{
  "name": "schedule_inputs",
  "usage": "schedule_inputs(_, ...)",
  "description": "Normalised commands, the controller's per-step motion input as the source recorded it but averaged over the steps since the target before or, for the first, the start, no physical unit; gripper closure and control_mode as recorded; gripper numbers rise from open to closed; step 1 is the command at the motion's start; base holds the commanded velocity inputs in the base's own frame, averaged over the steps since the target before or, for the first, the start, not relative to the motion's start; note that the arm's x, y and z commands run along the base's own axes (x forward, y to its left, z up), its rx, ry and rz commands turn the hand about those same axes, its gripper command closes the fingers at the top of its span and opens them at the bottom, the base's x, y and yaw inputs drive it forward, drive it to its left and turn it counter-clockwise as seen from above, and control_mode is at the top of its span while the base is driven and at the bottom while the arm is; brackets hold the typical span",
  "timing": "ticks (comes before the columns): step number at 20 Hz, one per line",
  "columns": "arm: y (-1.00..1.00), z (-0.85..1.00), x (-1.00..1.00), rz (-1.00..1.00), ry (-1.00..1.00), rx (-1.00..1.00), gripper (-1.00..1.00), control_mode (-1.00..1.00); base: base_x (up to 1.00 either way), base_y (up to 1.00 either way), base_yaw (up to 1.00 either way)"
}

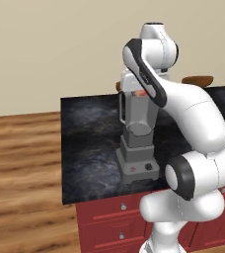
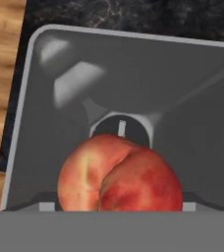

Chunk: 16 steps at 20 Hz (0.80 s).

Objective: Open the blender lid, put the peach in the blender, close the lid, and start the blender.

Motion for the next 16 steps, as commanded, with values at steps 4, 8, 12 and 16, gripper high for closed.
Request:
schedule_inputs(4, -0.02, 0.0, -0.03, -0.02, 0.0, 0.01, -1.0, -1.0, 0.0, 0.0, 0.0)
schedule_inputs(8, 0.0, 0.06, -0.05, -0.03, 0.0, 0.0, -1.0, -1.0, 0.0, 0.0, 0.0)
schedule_inputs(12, 0.0, 0.18, -0.04, -0.03, 0.0, 0.0, -1.0, -1.0, 0.0, 0.0, 0.0)
schedule_inputs(16, 0.0, 0.38, -0.14, -0.03, -0.02, 0.0, -1.0, -1.0, 0.0, 0.0, 0.0)
